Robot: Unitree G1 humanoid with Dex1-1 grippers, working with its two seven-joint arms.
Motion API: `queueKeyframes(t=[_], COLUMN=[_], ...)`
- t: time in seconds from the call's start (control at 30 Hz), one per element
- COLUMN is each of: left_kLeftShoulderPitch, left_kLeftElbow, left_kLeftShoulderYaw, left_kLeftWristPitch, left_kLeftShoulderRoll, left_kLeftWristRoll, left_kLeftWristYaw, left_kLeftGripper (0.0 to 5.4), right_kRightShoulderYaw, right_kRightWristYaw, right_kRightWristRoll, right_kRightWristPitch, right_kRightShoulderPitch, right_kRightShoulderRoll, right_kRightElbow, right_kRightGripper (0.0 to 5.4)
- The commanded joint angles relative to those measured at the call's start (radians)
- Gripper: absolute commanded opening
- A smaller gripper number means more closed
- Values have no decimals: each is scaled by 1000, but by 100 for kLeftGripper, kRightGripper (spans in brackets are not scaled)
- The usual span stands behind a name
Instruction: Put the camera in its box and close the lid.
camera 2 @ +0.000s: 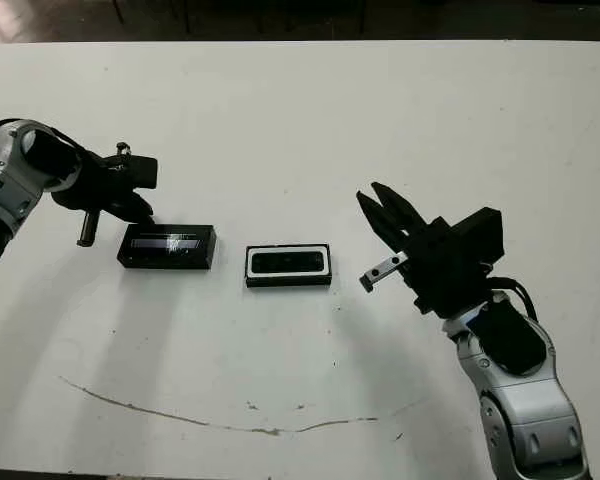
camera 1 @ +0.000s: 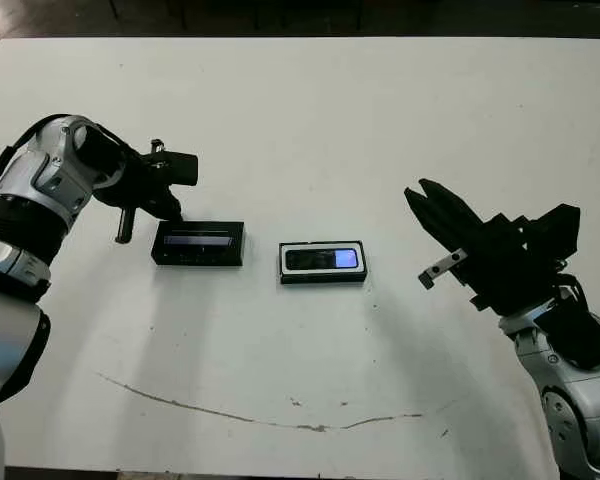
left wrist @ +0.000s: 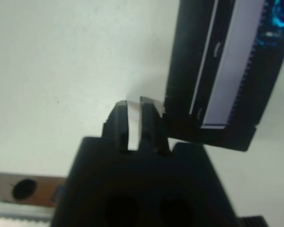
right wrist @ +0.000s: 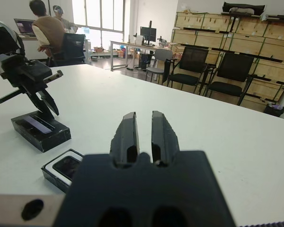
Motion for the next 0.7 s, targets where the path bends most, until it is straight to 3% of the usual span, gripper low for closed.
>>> queueKeyframes(t=[0.03,0.2,0.4,0.7], left_kLeftShoulderPitch=[69,124,255,309], left_kLeftElbow=[-36,-89,-318,-474], left_kLeftShoulderYaw=[-16,18,56,59], left_kLeftWristPitch=[-38,-14,35,153], left_kLeftShoulderRoll=[34,69,165,210], left_kLeftWristRoll=[26,-30,-81,-99], left_kLeftWristYaw=[-10,-92,-165,-214], left_kLeftGripper=[0,0,0,0], right_kRightShoulderYaw=[1,3,0,1], right_kRightWristYaw=[-1,-4,1,9], right_kRightWristRoll=[-6,6,6,7], right_kRightWristPitch=[12,26,10,8], right_kRightShoulderPitch=[19,26,34,15], right_kRightShoulderRoll=[-12,-10,-11,-14], right_kRightElbow=[5,-12,-8,10], right_kRightGripper=[1,1,1,1])
